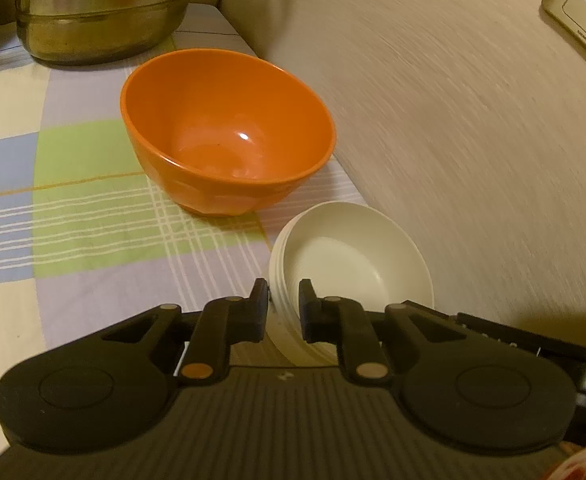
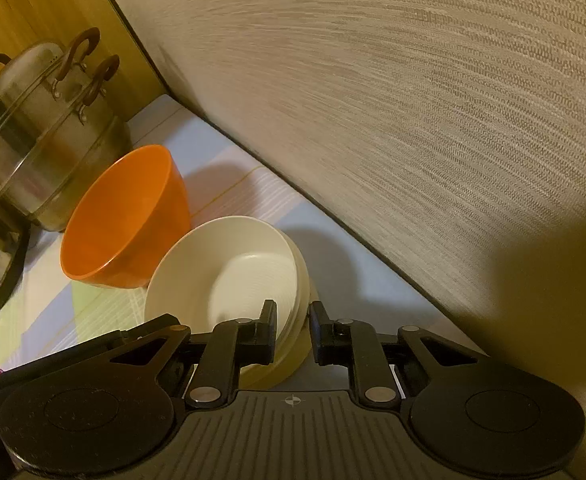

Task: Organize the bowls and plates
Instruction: 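Close both tools on the rim of the cream-white bowl stack, then lift the white bowls with both tools and carry them over the orange bowl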

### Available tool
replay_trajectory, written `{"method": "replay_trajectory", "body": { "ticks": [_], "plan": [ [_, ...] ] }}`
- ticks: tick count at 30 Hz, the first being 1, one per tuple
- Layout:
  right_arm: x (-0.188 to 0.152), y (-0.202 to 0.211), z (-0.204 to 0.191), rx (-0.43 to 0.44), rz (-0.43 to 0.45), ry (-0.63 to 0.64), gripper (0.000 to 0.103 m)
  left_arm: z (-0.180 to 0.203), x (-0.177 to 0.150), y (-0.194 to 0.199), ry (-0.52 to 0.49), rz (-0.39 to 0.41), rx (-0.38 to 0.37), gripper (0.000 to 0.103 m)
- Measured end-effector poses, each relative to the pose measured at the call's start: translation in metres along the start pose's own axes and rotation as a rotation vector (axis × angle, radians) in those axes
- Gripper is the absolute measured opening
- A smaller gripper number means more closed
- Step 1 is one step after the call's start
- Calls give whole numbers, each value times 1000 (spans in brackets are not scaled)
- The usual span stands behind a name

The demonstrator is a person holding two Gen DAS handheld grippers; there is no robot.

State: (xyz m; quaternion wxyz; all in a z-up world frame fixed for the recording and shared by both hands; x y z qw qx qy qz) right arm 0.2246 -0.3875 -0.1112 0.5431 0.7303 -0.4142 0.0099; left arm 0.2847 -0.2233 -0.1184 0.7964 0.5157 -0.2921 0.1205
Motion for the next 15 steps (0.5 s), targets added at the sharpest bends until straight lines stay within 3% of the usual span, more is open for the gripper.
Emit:
{"method": "replay_trajectory", "body": {
  "ticks": [15],
  "plan": [
    [-2, 15, 0, 27, 39, 12, 13, 2, 1, 19, 9, 30, -6, 12]
  ]
}}
Point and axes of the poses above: each gripper's, at about its wrist camera, not at the fingertips, and y roughly against the way its jaws point, z to its right, x to its top, the point moved 2 cm from there along -y, roughly the way its jaws point, and after that the axes turned 6 degrees about -y, right-handed, at the moved point
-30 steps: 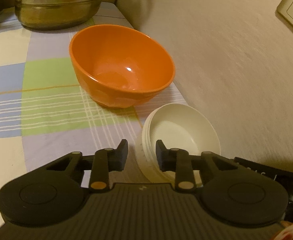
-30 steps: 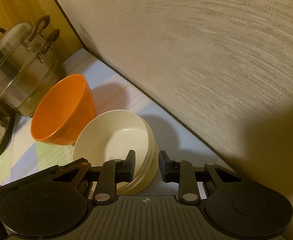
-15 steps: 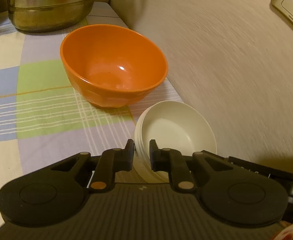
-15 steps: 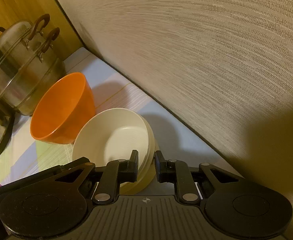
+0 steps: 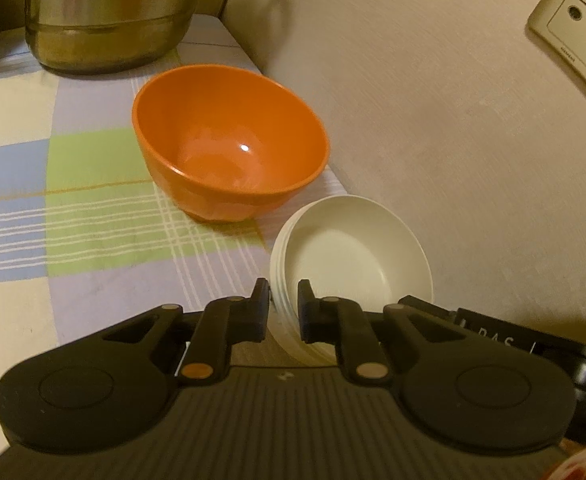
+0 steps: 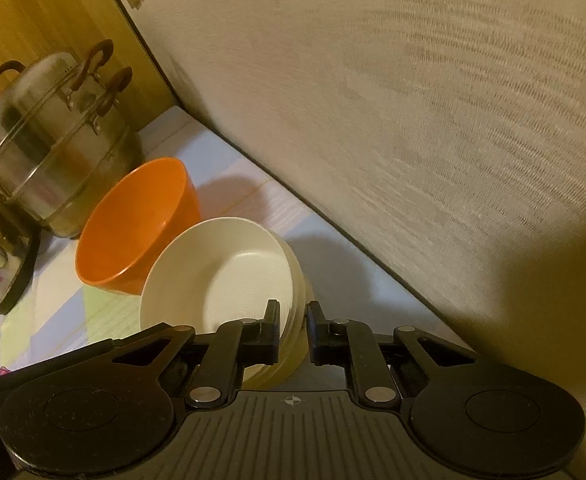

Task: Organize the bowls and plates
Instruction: 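Lift the white bowls with both tools and carry them over the orange bowl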

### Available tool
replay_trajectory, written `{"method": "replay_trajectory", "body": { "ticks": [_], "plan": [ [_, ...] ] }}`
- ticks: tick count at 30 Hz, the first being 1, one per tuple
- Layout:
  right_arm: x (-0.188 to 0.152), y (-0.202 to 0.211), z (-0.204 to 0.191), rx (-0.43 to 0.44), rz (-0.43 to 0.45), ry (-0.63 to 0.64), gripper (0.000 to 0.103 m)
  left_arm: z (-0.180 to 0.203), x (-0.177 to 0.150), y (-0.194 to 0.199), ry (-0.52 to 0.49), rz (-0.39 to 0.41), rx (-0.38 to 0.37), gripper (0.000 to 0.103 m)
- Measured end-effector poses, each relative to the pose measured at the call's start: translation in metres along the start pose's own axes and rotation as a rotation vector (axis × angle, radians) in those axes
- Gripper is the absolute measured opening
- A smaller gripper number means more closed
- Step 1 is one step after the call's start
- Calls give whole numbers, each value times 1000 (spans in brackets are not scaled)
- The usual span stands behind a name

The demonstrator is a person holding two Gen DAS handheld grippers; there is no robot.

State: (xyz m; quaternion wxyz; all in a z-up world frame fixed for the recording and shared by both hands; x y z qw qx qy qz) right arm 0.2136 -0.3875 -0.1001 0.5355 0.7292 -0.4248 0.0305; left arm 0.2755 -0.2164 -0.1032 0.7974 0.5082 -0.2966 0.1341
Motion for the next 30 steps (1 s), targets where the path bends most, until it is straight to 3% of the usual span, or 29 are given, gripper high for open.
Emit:
{"method": "replay_trajectory", "body": {
  "ticks": [30],
  "plan": [
    [5, 55, -38, 65, 59, 49, 13, 1, 23, 75, -6, 107, 21, 12]
  ]
}}
Point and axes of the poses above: each gripper's, at about its wrist camera, not at the fingertips, and y roughly against the way its jaws point, z to its right, x to its top, the point moved 2 cm from there along -y, roughly the way its jaws point, and after that the axes turned 6 degrees about -y, right-handed, at the moved point
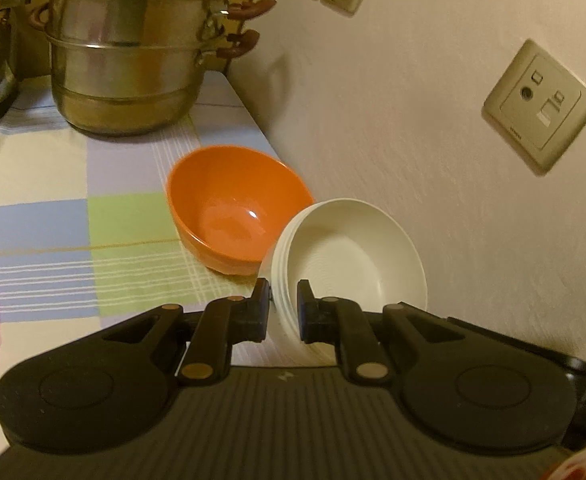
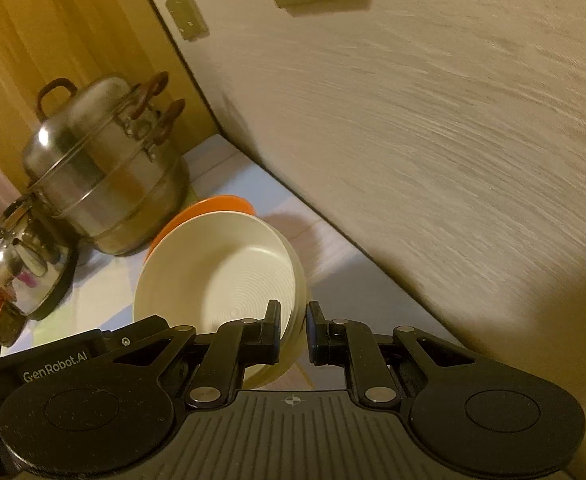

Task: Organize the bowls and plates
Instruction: 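Lift the white bowls with both tools and carry them over the orange bowl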

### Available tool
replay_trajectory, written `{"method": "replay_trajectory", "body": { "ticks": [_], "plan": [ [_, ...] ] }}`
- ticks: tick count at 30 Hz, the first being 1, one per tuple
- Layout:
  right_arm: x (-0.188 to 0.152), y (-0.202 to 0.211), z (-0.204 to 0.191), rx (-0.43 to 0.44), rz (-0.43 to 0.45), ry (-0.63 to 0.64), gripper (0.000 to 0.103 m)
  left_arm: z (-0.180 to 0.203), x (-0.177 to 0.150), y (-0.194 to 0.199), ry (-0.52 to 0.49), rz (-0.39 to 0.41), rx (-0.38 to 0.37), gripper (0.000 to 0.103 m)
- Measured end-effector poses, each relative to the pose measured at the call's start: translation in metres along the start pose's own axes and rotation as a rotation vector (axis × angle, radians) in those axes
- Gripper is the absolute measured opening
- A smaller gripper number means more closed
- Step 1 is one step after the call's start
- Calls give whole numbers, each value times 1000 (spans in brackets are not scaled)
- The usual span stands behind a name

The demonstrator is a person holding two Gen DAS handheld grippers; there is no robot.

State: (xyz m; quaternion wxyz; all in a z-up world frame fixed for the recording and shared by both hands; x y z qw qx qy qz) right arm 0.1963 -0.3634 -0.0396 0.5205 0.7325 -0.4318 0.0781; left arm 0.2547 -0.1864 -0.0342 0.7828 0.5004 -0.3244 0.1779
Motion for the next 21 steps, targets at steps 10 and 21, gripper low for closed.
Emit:
{"method": "replay_trajectory", "body": {
  "ticks": [10, 21],
  "plan": [
    [7, -6, -27, 22, 5, 41, 13, -15, 17, 8, 6, 23, 23, 12],
    [28, -37, -51, 31, -1, 79, 13, -32, 50, -13, 3, 31, 48, 12]
  ]
}}
Point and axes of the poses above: each gripper's, at about its wrist camera, not at the fingertips, and y roughly against the way its jaws point, z to its right, x to its top, the point moved 2 cm from there along -y, roughly the way its jaws point, and after that the axes turned 6 degrees about -y, right-handed, at the moved point
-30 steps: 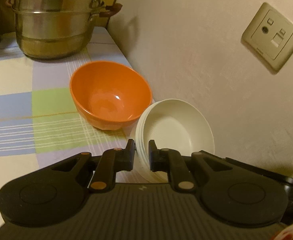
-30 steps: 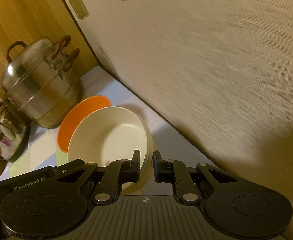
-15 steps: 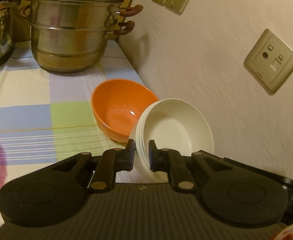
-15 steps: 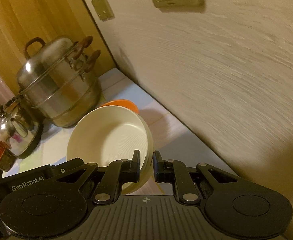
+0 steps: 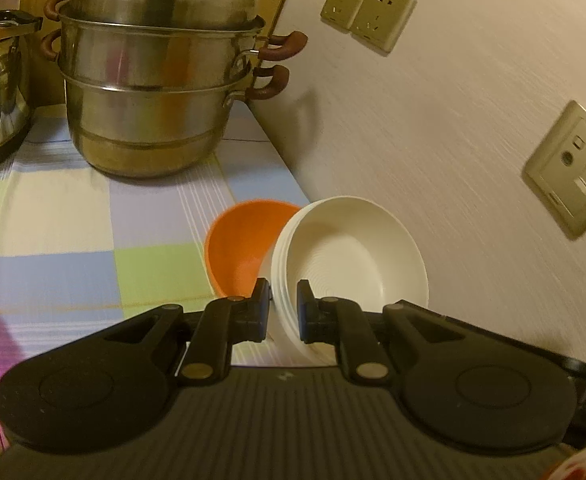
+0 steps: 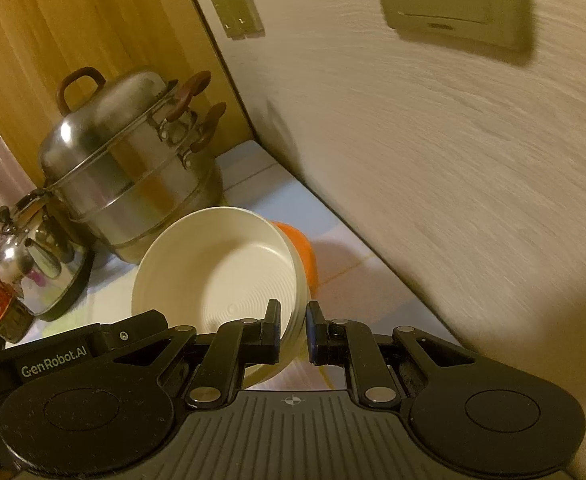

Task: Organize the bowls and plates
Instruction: 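Lift the white bowls with both tools and carry them over the orange bowl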

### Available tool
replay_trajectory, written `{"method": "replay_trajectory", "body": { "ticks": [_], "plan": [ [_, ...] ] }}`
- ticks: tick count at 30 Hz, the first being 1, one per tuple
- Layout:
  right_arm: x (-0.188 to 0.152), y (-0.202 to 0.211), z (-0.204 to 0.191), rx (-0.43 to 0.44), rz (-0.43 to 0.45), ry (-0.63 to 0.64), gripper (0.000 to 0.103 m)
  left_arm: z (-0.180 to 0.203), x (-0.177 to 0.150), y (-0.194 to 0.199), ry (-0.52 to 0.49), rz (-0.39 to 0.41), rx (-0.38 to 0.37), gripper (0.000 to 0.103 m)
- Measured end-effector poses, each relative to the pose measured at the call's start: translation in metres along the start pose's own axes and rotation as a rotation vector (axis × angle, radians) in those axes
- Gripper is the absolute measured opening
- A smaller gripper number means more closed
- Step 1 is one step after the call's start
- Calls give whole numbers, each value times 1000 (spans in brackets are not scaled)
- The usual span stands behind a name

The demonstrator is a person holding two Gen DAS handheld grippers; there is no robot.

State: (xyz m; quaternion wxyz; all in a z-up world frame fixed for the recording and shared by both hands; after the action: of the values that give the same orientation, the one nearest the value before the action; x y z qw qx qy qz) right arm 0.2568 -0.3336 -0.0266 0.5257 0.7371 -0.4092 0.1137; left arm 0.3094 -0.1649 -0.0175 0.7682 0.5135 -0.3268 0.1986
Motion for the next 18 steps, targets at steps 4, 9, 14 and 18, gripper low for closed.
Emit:
{"method": "replay_trajectory", "body": {
  "ticks": [4, 9, 14, 18],
  "plan": [
    [11, -16, -6, 1, -2, 7, 13, -9, 11, -14, 19, -5, 1, 12],
    [20, -41, -11, -1, -23, 7, 13, -18, 21, -32, 21, -22, 13, 12],
    [24, -63, -15, -10, -38, 21, 13, -28, 23, -52, 34, -44, 18, 12],
    [25, -80, -15, -18, -58, 32, 13, -35, 21, -66, 43, -72, 23, 12]
  ]
}}
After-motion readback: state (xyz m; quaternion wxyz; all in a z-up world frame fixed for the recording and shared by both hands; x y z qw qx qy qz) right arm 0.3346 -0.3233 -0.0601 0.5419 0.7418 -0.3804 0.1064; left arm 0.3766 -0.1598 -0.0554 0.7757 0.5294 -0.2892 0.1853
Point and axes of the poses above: each gripper's, at about its wrist camera, not at the fingertips, and y roughly against the way its jaws point, z to its right, x to its top, the point moved 2 cm from there along -y, roughly the way its jaws point, and after that the axes turned 6 degrees about -y, right-handed, at the moved point
